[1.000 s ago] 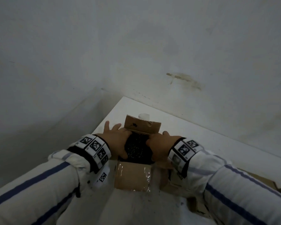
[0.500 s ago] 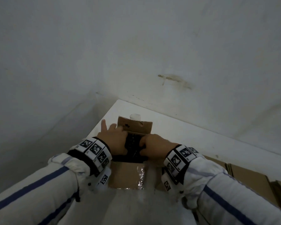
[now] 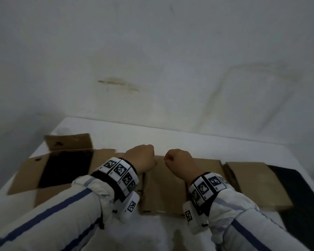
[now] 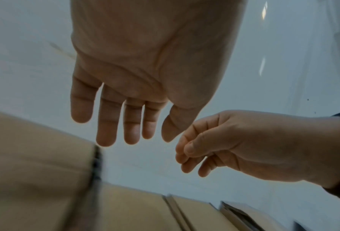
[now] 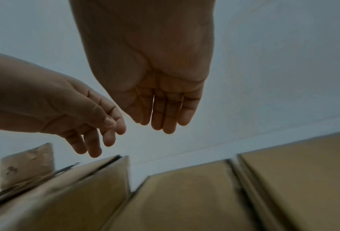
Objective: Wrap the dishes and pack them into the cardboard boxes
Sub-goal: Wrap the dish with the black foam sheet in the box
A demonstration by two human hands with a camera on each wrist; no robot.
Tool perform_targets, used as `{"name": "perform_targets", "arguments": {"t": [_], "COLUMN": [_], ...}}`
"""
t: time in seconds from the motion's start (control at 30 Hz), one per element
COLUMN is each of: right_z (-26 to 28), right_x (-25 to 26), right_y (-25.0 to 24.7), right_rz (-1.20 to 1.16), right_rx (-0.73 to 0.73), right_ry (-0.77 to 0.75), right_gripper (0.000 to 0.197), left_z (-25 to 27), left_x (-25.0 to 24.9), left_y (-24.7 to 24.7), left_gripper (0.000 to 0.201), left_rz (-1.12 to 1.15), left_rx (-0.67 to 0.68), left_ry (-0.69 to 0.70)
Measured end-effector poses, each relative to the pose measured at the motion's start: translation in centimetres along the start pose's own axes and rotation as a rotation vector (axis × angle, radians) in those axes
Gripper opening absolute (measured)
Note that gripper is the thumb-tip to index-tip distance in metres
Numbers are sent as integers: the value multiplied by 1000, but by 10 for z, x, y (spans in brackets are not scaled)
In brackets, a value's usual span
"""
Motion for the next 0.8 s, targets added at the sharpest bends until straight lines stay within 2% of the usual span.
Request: {"name": "perform_targets", "arguments": {"t": [0.17, 0.33, 0.47, 0.57, 0.6, 0.67, 0.73, 0.8], "right_z": [33, 63, 82, 95, 99, 106, 113, 117], "right_x": [-116, -222, -297, -350, -364, -388, -402, -409], "right_y": [-48, -94, -126, -138, -138, -130, -114, -99], "right_rz": [-2, -7, -35, -43, -16, 47, 101, 142], "right_rx": [-69, -135, -221, -291, -273, -133, 48, 157], "right_ry": [154, 328, 450, 596, 636, 663, 646, 606], "right_gripper": [24, 22, 22, 22, 23, 22, 24, 31], "left_z": [-24, -36, -44, -51, -53, -57, -59, -60], "left_x": [-121, -233, -300, -329, -335, -340, -342, -343], "left_y": [62, 114, 149, 171, 177, 187, 194, 197], "left_gripper": [28, 25, 33, 39, 39, 37, 33, 31], "left_rz": [71, 105, 79, 47, 30, -8, -33, -59], "left_rx": [52, 31, 9, 24, 35, 34, 26, 11], "left_ry": [88, 176, 244, 290, 293, 289, 277, 277]}}
Point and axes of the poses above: each hand's wrist, its own z-axis away from the middle knuckle, its own y-axis out of the palm, x = y × z, the point moved 1 cm from there along -z, towards the middle knuckle, and after that the axes turned 14 degrees about -x, right-handed, at the moved point
